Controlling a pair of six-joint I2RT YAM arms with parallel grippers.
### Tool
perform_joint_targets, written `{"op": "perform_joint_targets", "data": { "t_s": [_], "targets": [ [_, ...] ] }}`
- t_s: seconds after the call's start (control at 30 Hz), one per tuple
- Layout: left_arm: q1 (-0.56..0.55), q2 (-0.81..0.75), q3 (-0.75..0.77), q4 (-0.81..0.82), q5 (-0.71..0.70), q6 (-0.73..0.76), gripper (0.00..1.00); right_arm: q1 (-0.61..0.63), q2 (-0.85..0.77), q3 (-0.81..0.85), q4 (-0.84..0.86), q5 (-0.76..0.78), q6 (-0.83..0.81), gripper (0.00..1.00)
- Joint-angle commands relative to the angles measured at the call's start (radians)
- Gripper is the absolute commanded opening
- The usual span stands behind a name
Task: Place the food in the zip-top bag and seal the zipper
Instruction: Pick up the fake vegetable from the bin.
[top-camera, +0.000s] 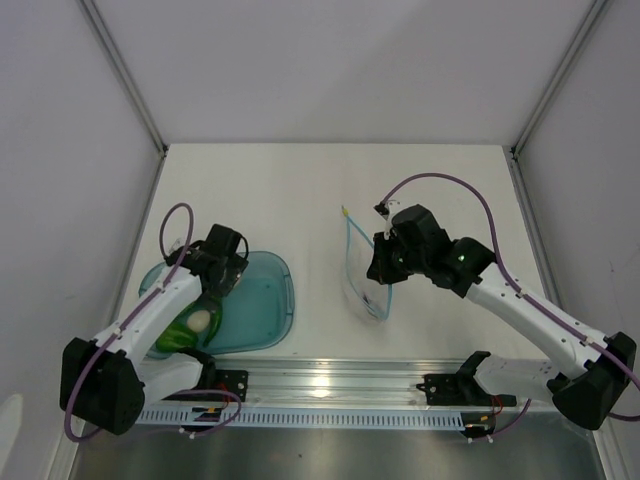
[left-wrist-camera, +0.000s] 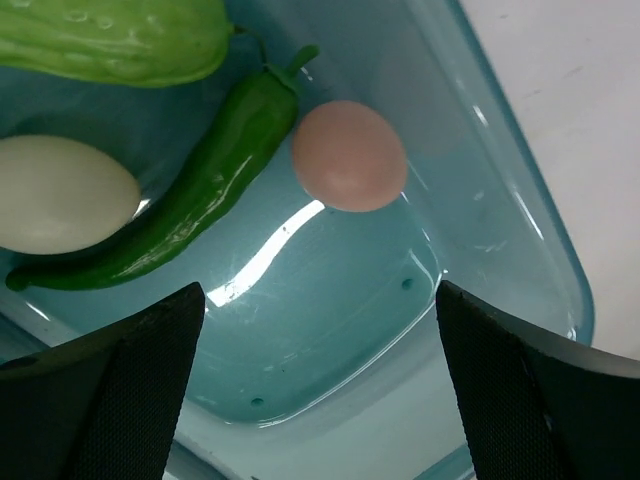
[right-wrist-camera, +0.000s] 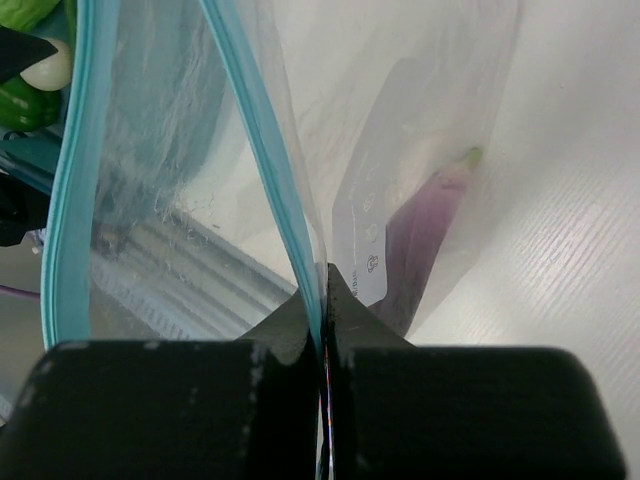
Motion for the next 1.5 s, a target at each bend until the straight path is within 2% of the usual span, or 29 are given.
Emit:
{"op": "perform_joint_targets", "data": {
  "t_s": [0.0,0.23,0.67,1.07,1.47],
  "targets": [
    [0.031,0.040,0.035,-0.034,0.044,-0.130,0.97,-0.004,-0.029,-0.004,0.009,-0.011,-0.016,0.00],
    [0.077,0.025,-0.033,0.026,0.053,-0.266,0.91,-0.004,-0.033,-0.013,0.014,-0.013,-0.014,0.00],
    [0.112,0.079,-0.070,0.147,0.044,-0.340,0.86,-0.009,-0.018,-0.030,0.037,-0.026,-0.021,0.00],
    [0.120,0.172,-0.027,0.113,0.024,-0.434,0.87,-0.026,-0.022,-0.044,0.043,-0.040,-0.034,0.00],
    [0.148,0.232,-0.045,0.143,0.021,-0.449,0.86,-0.039,-0.027,-0.056,0.047,-0.057,-0.036,0.00]
  ]
}}
